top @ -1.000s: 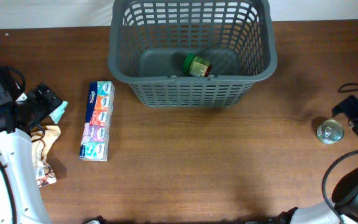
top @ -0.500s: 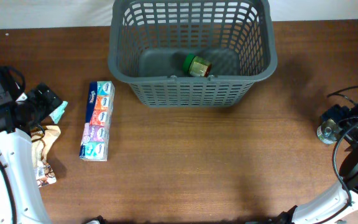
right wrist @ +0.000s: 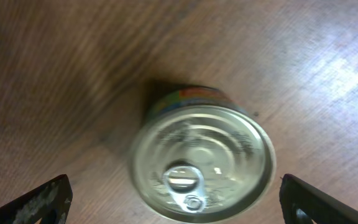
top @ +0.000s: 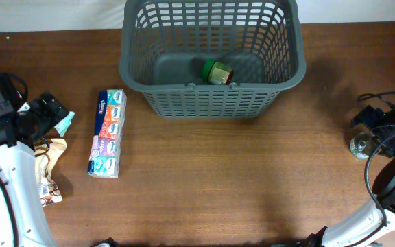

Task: Pack container
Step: 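Lower the right gripper over the tuna can and close on it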

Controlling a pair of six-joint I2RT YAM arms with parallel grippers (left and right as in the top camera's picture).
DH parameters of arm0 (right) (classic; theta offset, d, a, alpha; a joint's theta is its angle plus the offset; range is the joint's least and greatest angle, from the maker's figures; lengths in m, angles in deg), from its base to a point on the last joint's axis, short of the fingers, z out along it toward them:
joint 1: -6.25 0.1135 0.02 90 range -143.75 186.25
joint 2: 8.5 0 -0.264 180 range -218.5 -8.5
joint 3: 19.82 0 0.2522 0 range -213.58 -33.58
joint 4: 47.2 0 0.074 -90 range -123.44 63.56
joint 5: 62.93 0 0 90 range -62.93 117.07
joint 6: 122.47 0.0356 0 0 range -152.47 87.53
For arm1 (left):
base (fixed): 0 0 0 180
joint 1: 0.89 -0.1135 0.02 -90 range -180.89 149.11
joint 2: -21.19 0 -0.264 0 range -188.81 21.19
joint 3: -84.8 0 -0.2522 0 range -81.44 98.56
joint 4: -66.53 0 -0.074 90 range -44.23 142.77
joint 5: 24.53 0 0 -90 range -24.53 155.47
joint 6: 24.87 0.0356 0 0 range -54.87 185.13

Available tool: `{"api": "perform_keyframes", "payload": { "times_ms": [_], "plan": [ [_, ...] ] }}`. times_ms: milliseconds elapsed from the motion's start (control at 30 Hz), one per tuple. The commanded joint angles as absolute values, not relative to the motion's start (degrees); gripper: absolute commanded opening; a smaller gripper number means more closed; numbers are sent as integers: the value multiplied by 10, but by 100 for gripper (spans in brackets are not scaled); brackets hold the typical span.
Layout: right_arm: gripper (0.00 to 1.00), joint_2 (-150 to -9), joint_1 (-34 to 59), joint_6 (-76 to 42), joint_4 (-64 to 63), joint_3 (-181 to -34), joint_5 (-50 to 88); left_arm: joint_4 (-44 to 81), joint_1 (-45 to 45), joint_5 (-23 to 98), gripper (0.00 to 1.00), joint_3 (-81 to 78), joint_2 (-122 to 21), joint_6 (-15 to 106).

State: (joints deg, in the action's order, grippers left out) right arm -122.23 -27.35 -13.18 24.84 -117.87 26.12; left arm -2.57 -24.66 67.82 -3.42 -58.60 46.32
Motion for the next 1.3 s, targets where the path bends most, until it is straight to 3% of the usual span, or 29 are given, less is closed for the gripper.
{"api": "perform_keyframes", "payload": {
  "times_ms": [0,267,1267],
  "plan": [
    [99,-1223,-260,-122,248,-1178,289,-26,-249,683,100,-26,-586,468],
    [99,-1224,-261,-110,257,-1178,345,-26,-249,683,100,-26,-586,468],
    [99,-1270,-261,-127,248,-1178,316,-26,-249,683,100,-26,-586,468]
  ]
}}
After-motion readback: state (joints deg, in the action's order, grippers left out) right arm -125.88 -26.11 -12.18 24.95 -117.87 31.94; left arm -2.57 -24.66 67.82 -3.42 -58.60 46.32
